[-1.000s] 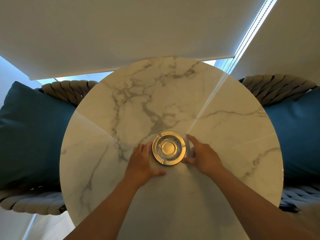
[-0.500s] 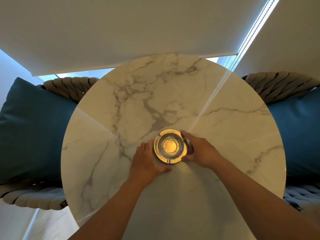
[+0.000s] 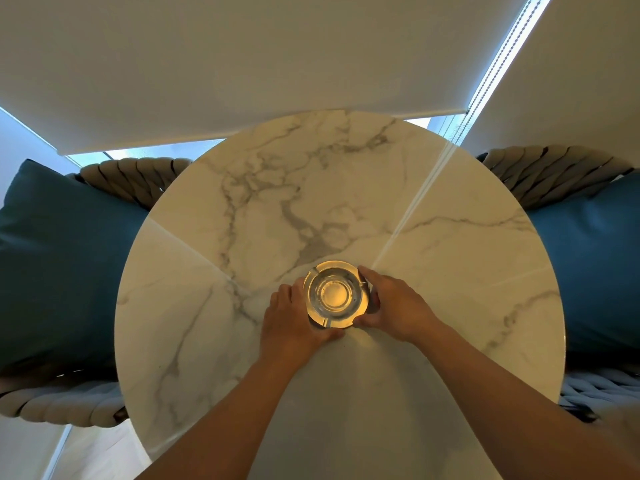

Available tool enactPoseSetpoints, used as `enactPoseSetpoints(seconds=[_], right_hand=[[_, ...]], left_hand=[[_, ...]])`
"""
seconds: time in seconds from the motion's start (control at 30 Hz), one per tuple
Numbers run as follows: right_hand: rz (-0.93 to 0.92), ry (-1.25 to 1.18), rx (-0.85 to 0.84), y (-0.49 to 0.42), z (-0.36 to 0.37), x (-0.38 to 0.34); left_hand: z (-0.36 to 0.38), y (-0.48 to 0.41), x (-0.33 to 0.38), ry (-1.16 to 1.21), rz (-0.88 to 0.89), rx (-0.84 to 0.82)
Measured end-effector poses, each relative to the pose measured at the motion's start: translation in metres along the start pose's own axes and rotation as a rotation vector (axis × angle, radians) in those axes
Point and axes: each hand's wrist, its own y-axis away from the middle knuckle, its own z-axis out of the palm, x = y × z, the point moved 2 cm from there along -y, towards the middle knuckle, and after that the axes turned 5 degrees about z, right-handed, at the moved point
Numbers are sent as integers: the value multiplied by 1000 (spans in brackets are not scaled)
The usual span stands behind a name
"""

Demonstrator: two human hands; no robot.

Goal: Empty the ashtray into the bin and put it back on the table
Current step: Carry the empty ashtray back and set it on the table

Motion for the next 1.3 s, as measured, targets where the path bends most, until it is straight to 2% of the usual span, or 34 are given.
enactPoseSetpoints(seconds=[0.13, 0.47, 0.73, 1.03, 1.3], right_hand=[[12, 1, 21, 7, 5, 2], [42, -43, 81, 28, 22, 8], [50, -33, 64, 21, 18, 6], [22, -6, 32, 11, 11, 7], [3, 64, 3, -2, 4, 1]], left_hand=[[0, -4, -3, -32, 31, -19], [-14, -33, -11, -68, 147, -269], [-12, -27, -11, 1, 117, -236], [-16, -3, -6, 14, 13, -108], [-7, -2, 0, 32, 1, -55]])
